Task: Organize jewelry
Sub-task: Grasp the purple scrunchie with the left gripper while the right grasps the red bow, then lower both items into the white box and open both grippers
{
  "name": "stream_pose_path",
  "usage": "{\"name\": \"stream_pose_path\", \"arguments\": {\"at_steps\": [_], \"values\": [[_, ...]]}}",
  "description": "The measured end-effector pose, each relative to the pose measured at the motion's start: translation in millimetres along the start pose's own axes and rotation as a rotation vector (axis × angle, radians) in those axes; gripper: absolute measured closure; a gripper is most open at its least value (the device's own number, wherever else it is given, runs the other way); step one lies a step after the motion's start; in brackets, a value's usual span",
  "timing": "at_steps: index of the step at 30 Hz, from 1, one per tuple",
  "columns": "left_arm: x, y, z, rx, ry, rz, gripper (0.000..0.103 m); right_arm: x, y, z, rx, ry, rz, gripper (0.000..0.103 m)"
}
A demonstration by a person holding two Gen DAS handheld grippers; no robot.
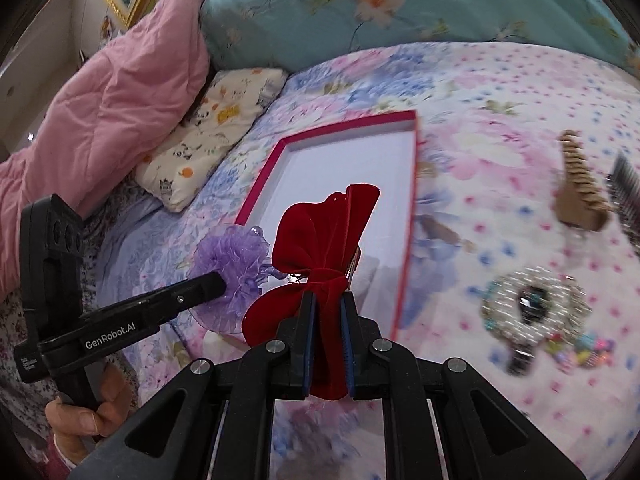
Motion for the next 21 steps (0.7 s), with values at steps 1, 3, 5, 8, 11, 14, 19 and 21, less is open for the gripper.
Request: {"name": "stream_pose_path", "arguments": {"at_steps": [1, 3, 5, 8, 11, 14, 19, 21], "values": [[-1.7, 6.8, -4.7, 0.005, 0.010, 0.010, 0.094, -0.5, -0.1, -5.0, -0.002, 0.008, 0.000, 0.092], [-5.7, 16.7, -12.2, 0.016, 0.031, 0.022, 0.094, -1.6, -0.7, -17.5, -0.013, 0.026, 0.002, 0.092], [-9.9, 23.3, -18.2, 0.018, 0.048, 0.030, 0.094, -4.5, -1.6, -29.6, -0.020, 0.051, 0.005, 0.092], [-16.7, 27.8, -25.1, 0.023, 0.072, 0.035, 0.094, -10.1, -3.2, -41.7, -0.041, 0.073, 0.022, 0.092], [-21.2, 29.1, -30.8, 0.025, 0.089, 0.036, 0.093, -14.8, -7.6, -50.4, -0.054, 0.098, 0.020, 0.092], [-21.9, 28.0, -31.8, 0.034, 0.092, 0.029, 0.092, -16.0, -9.1, -51.7, -0.054, 0.101, 0.019, 0.092], [-21.5, 24.4, -30.4, 0.051, 0.101, 0.019, 0.063, -14.9, -10.3, -51.8, -0.052, 0.104, 0.010, 0.085], [-21.6, 23.3, -27.4, 0.057, 0.095, 0.018, 0.055, -14.4, -12.0, -49.6, -0.051, 0.101, 0.001, 0.081]]}}
Point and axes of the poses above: each gripper's, at about its wrist camera, not at the fingertips, and z roughly against the way its jaws point, y to its left, x to its top, the point moved 6 cm from there along -z, roughly the way its jaws point, and after that the axes turned 12 degrees about -z, right-handed, at the moved point
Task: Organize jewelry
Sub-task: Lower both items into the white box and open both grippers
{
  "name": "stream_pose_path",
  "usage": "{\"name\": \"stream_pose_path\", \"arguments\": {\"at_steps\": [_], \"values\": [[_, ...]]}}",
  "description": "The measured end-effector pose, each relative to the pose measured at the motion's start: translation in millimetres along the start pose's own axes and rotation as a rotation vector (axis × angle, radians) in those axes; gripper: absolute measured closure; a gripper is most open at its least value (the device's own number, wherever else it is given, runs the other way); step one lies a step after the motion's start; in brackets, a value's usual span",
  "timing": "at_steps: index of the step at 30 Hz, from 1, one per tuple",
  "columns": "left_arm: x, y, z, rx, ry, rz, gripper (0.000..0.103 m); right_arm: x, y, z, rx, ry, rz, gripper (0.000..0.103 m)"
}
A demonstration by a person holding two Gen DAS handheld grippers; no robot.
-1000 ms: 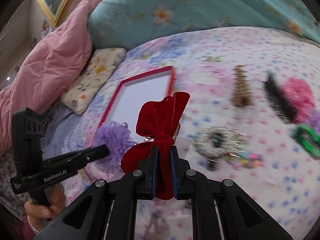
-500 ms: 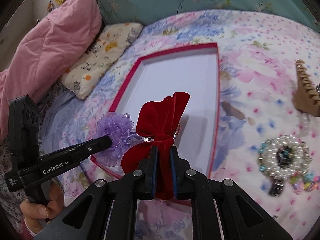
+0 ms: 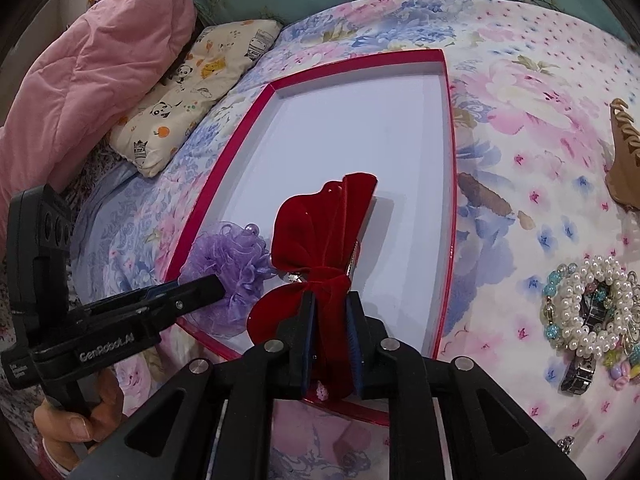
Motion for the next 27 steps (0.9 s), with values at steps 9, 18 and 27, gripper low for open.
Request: {"name": "stream_pose_path", "arguments": {"at_steps": [9, 18, 27], "values": [[-0.3, -3.6, 14.9, -0.004, -0.014, 0.011, 0.045, 5.9, -1.2, 24.5, 0.029, -0.053, -0.020, 0.061], [8.1, -12.8, 41.1, 0.011, -0.069, 0.008, 0.039, 6.0, -20.4, 58.0, 0.040, -0.099, -0.070, 0.061], [17.8, -55.1, 38.5, -0.038, -0.069, -0.042, 0.039, 4.5, -69.9, 106.2, 0.001, -0.169, -0.149, 0.061]]}}
Point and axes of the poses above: each gripper's, at about its wrist camera, not at the fingertips, and z roughly against the way its jaws point, y to its left, x to its top, the point moved 6 cm from there along -z, roughly the way its jaws point, and after that the axes turned 12 degrees about -z, right-handed, at the moved point
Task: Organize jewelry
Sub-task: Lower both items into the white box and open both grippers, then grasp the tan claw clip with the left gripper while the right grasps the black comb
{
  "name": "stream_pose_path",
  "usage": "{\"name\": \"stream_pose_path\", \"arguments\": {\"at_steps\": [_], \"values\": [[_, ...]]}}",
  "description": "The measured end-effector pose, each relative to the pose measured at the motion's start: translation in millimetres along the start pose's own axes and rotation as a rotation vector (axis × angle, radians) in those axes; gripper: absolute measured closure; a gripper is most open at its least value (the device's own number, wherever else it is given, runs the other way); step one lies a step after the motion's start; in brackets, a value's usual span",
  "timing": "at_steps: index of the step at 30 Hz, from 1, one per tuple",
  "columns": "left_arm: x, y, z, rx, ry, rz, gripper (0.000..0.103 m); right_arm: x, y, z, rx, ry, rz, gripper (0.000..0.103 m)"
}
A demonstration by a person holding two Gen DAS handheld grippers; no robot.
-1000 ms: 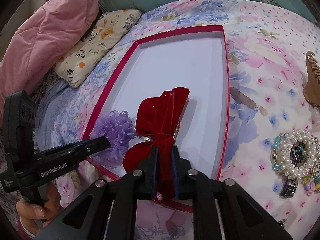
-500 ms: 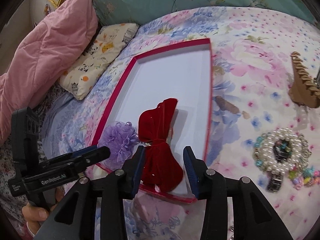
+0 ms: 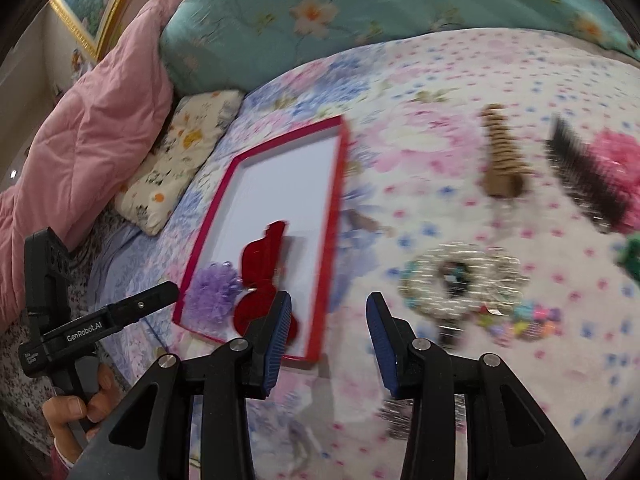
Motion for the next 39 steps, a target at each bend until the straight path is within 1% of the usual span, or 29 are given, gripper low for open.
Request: {"name": "stream_pose_path", "arguments": {"at_steps": [9, 14, 19, 21, 24, 26, 28, 30, 32, 36, 39], "values": [[7.7, -61.8, -19.2, -0.071, 0.029, -0.089, 0.039, 21.8, -67.6, 43.7, -0.071, -0.081, -0.097, 0.061], [10.9, -90.1, -32.5, -0.105, 0.053, -0.117, 0.039, 35.4, -103.1, 62.7, -0.117, -0.120, -0.141, 0.061], [18.0, -117.9, -49.4, -0.118, 0.073, -0.156, 0.039, 52.6, -125.7, 74.7, -0.144, -0.152, -0.135, 0.062], [23.0, -130.8, -60.1, -0.136, 0.085, -0.168, 0.039, 63.0, -130.3, 75.4, -0.166, -0.161, -0.118, 0.062], [30.1, -147.6, -74.3, -0.151, 0.090, -0.179, 0.030, 82.4, -137.1, 73.0, -0.192, -0.167, -0.082, 0.063], [36.3, -158.0, -85.1, -0.162, 0.099, -0.182, 0.030, 95.8, -142.1, 67.3, -0.205, -0.159, -0.052, 0.064], [43.5, -167.7, -95.2, -0.181, 0.110, -0.181, 0.030, 101.5, -145.8, 61.1, -0.206, -0.140, -0.036, 0.065], [56.1, -174.6, -106.0, -0.190, 0.111, -0.176, 0.030, 108.2, -149.3, 51.3, -0.227, -0.113, -0.012, 0.070], [67.3, -177.6, -117.4, -0.201, 0.124, -0.163, 0.030, 111.7, -148.9, 45.1, -0.223, -0.087, 0.014, 0.081], [91.0, -185.2, -136.6, -0.220, 0.134, -0.148, 0.030, 110.2, -143.1, 35.6, -0.228, -0.051, 0.078, 0.082], [101.5, -195.8, -150.3, -0.239, 0.149, -0.154, 0.030, 108.1, -144.3, 29.1, -0.233, -0.028, 0.096, 0.088]]}}
Point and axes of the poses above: each gripper's, at about its wrist camera, not at the fingertips, and z roughly against the way its jaws point, y to its left, x to its top, the point moved 6 cm from there along -z, roughly the way its jaws point, and after that the axes turned 12 degrees about -z, right-handed, at the moved point
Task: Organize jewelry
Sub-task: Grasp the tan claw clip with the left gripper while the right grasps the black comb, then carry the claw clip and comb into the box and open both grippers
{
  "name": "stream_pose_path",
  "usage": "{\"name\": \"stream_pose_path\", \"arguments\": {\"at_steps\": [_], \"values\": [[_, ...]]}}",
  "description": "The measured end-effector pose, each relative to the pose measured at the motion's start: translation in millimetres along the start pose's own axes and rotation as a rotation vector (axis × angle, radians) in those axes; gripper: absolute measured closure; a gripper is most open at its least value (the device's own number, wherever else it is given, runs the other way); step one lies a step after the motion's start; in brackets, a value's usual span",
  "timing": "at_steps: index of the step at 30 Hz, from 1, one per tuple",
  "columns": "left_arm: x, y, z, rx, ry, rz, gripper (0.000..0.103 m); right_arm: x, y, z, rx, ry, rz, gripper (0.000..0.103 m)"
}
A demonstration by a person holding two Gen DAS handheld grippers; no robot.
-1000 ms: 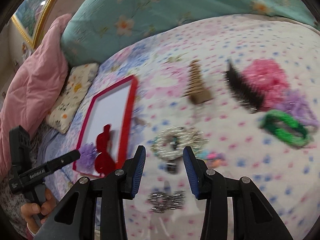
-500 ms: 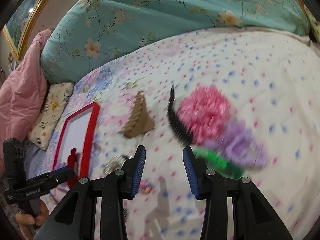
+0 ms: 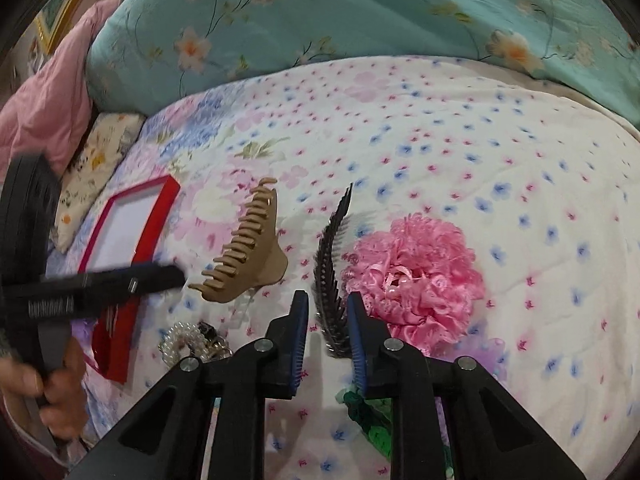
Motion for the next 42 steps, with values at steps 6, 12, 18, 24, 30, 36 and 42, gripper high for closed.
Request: {"name": "stream_pose_path", "arguments": {"at_steps": [6, 12, 18, 24, 30, 36, 42], "values": [[8.4, -0.1, -31.4, 0.017, 0.046, -0.010, 0.030, -0.2, -0.9, -0.5, 0.023, 0.025, -0.003, 0.087], [5.6, 2.6, -45.6, 0.027, 0.058, -0.033, 0.040, -1.4, 3.1, -8.3, 0.028, 0.046, 0.011, 0.086], [3.9, -1.3, -43.4, 0.009, 0.060, -0.085, 0.077, 0.4, 5.9, -9.1, 0.051, 0.057, 0.015, 0.084], [-0.5, 2.1, -29.3, 0.003, 0.035, -0.094, 0.077, 3.4, 8.6, -17.9, 0.065, 0.090, 0.020, 0.084], [-7.0, 10.6, -12.0, 0.005, 0.011, -0.087, 0.077, 10.3, 12.1, -19.4, 0.086, 0.086, -0.003, 0.081], [-14.5, 17.6, -6.3, 0.001, 0.004, -0.073, 0.077, 10.2, 15.3, -42.9, 0.089, 0.135, -0.024, 0.075], [-19.6, 22.9, 15.2, -0.005, -0.036, -0.063, 0.077, 5.0, 25.8, -38.9, 0.097, 0.106, -0.047, 0.102]]}}
Point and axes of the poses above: each gripper's, at about its wrist camera, not at the fingertips, and z roughly against the way its jaws point, y to its left, x to its top, the point moved 6 cm from there along -z, roughly the way its jaws point, and after that the axes turned 12 degrees about -z, right-handed, at the moved point
